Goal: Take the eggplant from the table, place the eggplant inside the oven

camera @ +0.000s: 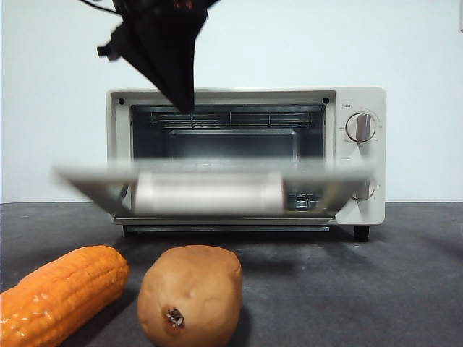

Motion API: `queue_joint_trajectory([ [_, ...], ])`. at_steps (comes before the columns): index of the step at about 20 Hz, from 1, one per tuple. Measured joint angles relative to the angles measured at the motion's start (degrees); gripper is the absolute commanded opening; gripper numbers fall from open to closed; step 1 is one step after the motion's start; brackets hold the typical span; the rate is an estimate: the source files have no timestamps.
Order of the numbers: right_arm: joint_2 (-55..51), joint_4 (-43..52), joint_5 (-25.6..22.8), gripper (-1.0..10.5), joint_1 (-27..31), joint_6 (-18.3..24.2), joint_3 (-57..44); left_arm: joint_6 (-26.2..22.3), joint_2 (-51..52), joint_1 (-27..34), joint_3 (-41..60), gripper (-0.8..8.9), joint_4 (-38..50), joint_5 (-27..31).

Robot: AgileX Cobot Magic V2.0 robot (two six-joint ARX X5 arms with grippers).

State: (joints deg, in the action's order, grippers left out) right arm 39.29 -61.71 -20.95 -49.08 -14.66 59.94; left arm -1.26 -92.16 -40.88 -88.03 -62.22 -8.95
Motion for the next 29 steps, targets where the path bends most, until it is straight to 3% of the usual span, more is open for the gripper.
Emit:
queue_joint_trajectory([
  [5,1.75,4.61,10.51,1.3,0.00,4.87,0.00,0.42,8.52,1.44,1.60,0.04,2.58,0.20],
  [10,6.71,9.49,17.90,1.3,0.00,9.53,0.00,3.93,18.51,7.15,16.24,0.04,13.07,1.92],
  [19,28.24,15.61,19.43,1.3,-0.07,19.17,4.37,9.55,37.35,22.05,42.21,0.04,25.70,1.22],
  [22,37.62,14.45,16.06,1.3,-1.14,22.49,11.61,9.88,39.30,28.13,48.33,0.04,29.53,-4.96],
  [29,58.86,14.51,-1.81,1.3,-2.54,35.06,25.00,11.13,39.32,38.56,52.39,0.04,33.73,-13.92],
])
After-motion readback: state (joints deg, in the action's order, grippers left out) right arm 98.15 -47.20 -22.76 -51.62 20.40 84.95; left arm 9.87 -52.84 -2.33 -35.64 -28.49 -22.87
